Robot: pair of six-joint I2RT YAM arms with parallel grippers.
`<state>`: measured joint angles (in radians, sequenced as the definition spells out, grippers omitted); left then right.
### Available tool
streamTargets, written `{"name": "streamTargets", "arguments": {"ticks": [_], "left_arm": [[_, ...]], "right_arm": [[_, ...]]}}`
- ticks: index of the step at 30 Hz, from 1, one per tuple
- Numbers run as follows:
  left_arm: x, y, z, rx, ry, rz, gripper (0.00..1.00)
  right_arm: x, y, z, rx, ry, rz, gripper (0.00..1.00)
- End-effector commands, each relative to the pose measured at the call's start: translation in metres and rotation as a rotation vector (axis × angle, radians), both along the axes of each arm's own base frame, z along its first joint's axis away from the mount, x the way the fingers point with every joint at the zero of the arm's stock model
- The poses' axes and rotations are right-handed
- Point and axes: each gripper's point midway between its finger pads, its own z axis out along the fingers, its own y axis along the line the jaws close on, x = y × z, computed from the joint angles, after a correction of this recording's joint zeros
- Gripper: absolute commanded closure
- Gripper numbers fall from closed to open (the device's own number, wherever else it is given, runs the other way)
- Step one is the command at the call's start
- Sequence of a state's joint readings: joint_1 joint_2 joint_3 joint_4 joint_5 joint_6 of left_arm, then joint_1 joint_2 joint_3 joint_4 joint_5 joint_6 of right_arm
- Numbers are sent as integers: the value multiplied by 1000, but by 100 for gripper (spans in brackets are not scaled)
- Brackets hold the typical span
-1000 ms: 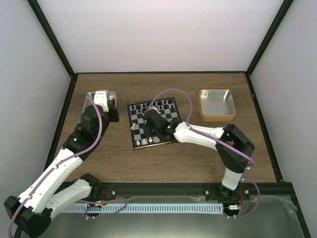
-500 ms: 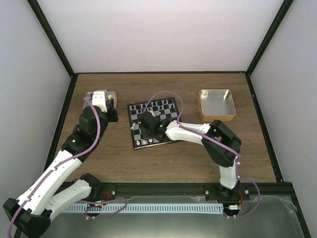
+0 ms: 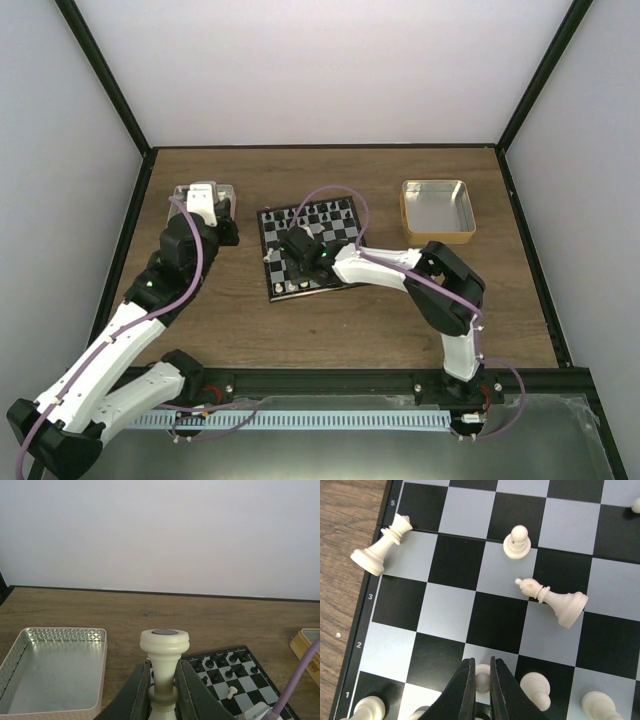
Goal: Set up the chess pieces on the board
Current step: Place the chess piece on the chessboard.
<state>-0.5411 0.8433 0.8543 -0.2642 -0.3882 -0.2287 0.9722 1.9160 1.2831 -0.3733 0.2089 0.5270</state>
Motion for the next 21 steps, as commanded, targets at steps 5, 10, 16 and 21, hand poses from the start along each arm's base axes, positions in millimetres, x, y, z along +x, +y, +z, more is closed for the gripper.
{"name": "streamTargets", "arguments": {"ticks": [5,10,16,21], "left_arm": [[3,-3,-3,-6,1,-10,96],[4,-3,-4,-6,4,-14,96],[4,-5,-4,-7,6,-23,96],[4,-9,-5,-10,10,-47,96]], "right_arm": [[3,10,6,7,-14,13,92],[5,11,11,18,-21,12,82],[5,12,21,36,-31,11,80],[7,15,42,81,-55,-1,76]]}}
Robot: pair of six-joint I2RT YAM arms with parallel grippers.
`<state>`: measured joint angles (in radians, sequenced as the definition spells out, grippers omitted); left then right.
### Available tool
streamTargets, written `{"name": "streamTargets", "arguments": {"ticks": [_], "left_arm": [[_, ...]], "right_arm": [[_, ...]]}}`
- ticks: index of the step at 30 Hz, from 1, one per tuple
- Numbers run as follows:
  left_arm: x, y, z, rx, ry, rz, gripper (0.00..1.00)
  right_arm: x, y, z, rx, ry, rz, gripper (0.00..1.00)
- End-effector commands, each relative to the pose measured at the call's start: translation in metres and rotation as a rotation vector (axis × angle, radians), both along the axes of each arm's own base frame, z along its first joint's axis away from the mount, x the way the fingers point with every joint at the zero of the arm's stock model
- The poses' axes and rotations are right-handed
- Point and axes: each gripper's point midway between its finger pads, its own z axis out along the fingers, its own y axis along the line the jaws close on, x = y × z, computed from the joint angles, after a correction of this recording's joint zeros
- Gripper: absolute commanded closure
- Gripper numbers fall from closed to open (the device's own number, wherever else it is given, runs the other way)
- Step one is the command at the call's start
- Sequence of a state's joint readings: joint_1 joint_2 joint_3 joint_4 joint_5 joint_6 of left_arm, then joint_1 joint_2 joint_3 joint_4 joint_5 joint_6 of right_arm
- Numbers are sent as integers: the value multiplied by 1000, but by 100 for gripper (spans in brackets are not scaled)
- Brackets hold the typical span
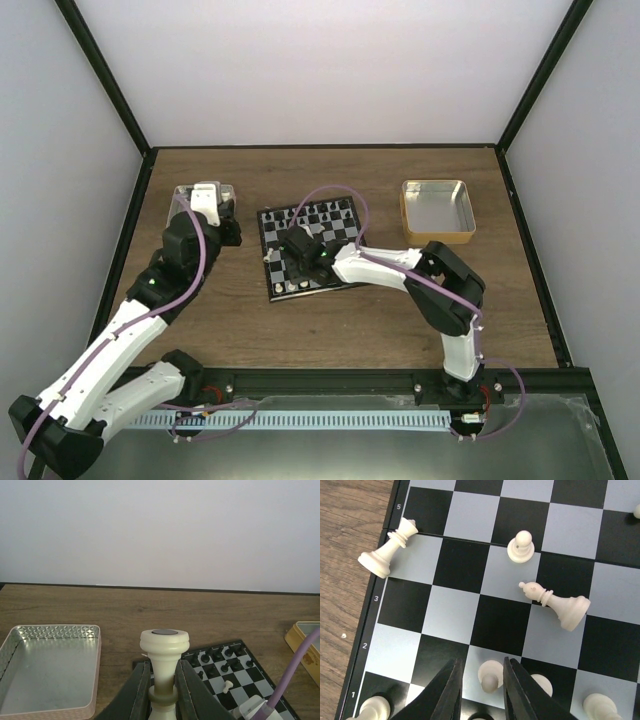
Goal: Set up the chess pieces on the board
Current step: Place the chess piece on the chessboard.
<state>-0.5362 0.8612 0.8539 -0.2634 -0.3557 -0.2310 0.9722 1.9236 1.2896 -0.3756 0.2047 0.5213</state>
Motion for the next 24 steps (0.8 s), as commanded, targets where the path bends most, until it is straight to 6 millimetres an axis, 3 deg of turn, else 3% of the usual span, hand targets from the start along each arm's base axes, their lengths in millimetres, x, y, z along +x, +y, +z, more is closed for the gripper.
{"name": "streamTargets", "arguments": {"ticks": [1,8,14,20,24], "left_arm": [[2,-5,0,-9,-7,-31,96],[-3,-46,-6,-10,11,-259,95],[-17,-79,-5,-26,19,-466,96],[-46,-115,13,-82,-2,-740,96],[-64,-133,19,-115,8,-893,96]], "right_arm": [[8,13,51,96,-66,-14,75],[5,9,119,229,-151,6,61],[-5,-14,188,474,-175,79,50],[-36,-34,260,737,-255,237,40],[-48,-39,290,820,-277,266,39]]}}
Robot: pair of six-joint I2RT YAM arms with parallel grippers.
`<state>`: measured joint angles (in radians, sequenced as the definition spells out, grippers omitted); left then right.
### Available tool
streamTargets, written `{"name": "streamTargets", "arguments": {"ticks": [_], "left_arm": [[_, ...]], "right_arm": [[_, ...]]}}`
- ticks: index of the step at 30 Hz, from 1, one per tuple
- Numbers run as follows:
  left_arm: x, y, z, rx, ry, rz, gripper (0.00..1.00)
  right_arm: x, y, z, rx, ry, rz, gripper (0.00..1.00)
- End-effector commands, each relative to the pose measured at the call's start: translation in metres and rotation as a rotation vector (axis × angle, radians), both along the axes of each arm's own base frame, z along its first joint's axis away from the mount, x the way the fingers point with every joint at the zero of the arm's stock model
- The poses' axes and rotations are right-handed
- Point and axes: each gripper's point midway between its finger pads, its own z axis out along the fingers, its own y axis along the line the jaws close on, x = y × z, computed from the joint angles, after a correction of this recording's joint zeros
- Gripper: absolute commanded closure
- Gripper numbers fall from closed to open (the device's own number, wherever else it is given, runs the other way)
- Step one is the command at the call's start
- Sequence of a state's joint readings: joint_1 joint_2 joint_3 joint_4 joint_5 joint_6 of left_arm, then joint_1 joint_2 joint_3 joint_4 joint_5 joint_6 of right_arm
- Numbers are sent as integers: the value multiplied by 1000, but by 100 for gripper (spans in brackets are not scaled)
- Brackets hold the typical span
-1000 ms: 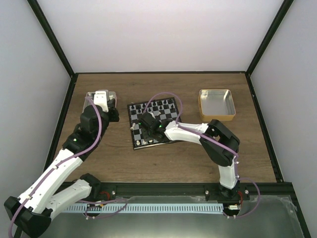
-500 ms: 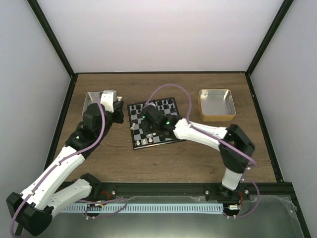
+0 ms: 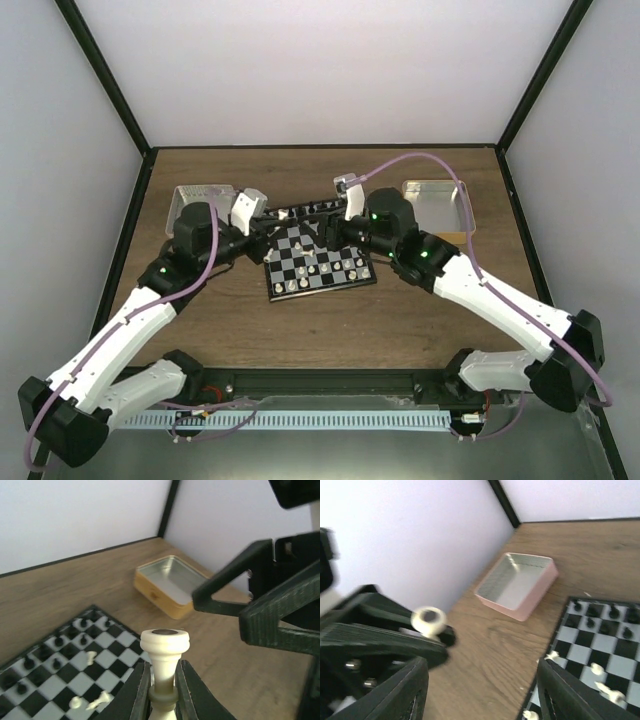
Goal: Set up the chess pieces on the board
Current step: Place the chess piece on the chessboard.
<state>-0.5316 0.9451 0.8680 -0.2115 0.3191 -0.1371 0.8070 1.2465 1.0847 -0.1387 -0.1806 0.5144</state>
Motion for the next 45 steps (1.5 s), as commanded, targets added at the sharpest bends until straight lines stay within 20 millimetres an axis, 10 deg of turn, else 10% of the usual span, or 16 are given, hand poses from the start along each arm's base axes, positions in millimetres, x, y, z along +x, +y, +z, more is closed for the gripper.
{"name": "streamTargets", "arguments": {"ticks": [1,11,36,41,45], "left_arm": [[-27,-27,28,-67,-44,-242,96],[-32,-35,30,-11,-35,-318,96],[-41,-34,31,32,-47,-365,92],[-38,-32,33,-71,24,-297,43],[-39,-32,41,-272,99,-257,30]], "right_arm": [[-22,8,41,135,-48,117,38],[-28,17,45,157,7,171,37],[-33,27,40,235,91,213,83],[-25,21,48,327,118,139,87],[-17,14,62,450,163,68,87]]}}
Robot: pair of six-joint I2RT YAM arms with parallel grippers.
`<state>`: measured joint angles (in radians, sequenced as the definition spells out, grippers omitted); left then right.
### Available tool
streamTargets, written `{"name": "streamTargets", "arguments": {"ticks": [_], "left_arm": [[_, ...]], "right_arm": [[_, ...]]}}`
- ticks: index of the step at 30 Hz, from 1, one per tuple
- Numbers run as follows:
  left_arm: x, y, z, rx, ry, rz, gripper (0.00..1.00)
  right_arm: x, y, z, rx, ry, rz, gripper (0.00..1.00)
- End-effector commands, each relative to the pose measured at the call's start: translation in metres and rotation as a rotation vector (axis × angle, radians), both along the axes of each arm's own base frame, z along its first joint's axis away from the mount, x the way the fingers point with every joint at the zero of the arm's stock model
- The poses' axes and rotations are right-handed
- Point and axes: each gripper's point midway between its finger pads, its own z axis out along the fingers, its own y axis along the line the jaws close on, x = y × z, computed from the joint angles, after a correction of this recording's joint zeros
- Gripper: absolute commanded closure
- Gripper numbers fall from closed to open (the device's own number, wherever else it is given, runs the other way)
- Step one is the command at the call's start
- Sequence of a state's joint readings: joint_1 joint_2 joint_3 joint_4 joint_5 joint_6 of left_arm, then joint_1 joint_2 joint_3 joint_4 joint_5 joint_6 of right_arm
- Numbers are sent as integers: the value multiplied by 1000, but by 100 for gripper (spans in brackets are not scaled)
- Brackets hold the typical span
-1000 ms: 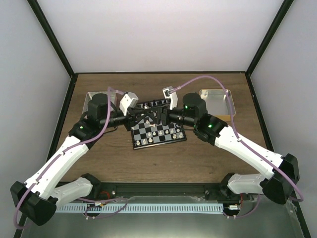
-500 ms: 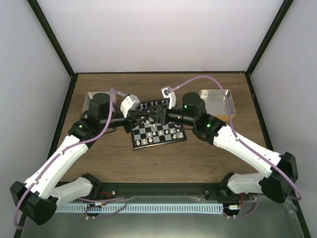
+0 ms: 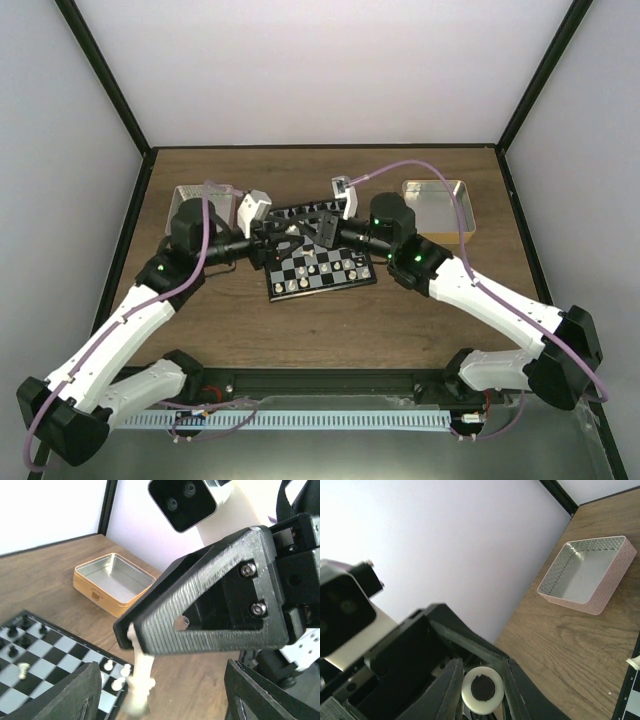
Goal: Set up the chess pieces on the board
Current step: Place the chess piece on the chessboard.
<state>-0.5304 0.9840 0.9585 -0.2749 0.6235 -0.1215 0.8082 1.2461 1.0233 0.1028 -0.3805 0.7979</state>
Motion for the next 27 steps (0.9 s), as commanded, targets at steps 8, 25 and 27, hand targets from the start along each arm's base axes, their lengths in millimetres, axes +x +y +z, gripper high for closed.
{"name": "streamTargets", "arguments": {"ticks": [8,25,27], "left_arm": [[6,20,52,-559,236,169,27],[15,15,44,-688,374,152,60],[16,15,41,-684,372,155,65]], "right_arm": [[11,-14,46,328,150,-102,89],[22,-13,36,375,294,-151,89],[23,-12,34,372,302,-154,89]]}}
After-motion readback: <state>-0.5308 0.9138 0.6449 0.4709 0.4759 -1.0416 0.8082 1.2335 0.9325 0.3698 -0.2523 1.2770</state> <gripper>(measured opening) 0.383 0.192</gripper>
